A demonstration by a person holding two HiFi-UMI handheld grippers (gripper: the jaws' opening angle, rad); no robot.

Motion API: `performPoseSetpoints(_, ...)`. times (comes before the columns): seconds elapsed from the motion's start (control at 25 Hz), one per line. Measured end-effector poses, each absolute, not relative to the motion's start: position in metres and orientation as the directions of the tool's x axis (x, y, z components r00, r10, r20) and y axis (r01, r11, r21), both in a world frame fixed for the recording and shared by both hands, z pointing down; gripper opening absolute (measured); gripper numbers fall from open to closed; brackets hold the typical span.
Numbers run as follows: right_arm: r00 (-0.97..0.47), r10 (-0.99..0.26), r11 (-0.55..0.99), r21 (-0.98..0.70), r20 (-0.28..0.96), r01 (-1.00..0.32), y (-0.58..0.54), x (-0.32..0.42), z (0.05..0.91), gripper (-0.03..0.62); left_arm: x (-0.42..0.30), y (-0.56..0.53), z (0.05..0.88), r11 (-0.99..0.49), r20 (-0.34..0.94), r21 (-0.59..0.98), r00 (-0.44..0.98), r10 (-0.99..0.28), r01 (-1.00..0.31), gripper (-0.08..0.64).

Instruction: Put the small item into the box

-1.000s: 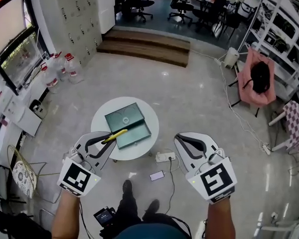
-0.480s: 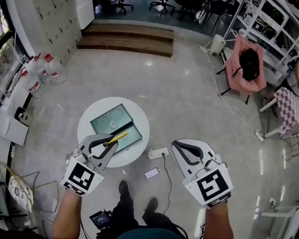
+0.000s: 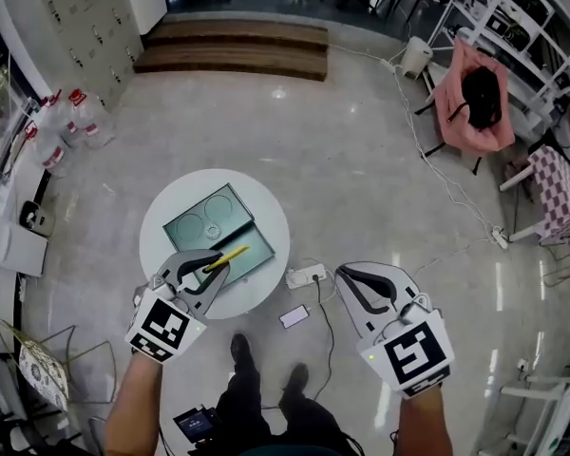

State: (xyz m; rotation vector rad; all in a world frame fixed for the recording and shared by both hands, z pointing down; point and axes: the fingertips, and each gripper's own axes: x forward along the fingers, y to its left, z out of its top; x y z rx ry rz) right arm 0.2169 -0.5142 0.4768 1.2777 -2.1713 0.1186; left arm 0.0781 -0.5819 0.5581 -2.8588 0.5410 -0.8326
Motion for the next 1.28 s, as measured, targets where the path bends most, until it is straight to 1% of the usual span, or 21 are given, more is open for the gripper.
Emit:
performPoseSetpoints(0.24,-0.345,-0.732,0.531,0.175,0.587,-0.829,-0.542,0.219,0.531,0.038,0.080,-0.613,0.624,-0.945,0.555,-0.151,0.767,-0.323,-0.289,0.066)
performPoseSetpoints(0.44,-0.347,-0.720,0.532,0.157,0.601,-0.832,-0.565,0.219,0.573,0.038,0.081,-0.638,0.677,-0.949,0.586,-0.127,0.750,-0.307,-0.288,0.066)
performPoseSetpoints(0.8,-0.355,-0.690,0.532,0.110,0.631,-0.839,-0.575,0.226,0.651,0.038,0.086,-0.650,0.775,-0.955,0.649,-0.068,0.714,-0.263,-0.289,0.066)
performPoseSetpoints(1.28,-0.361,-0.652,0.535,0.068,0.667,-0.842,-0.602,0.228,0.704,0.038,0.084,-0.673,0.845,-0.957,0.704,-0.018,0.676,-0.218,-0.290,0.066)
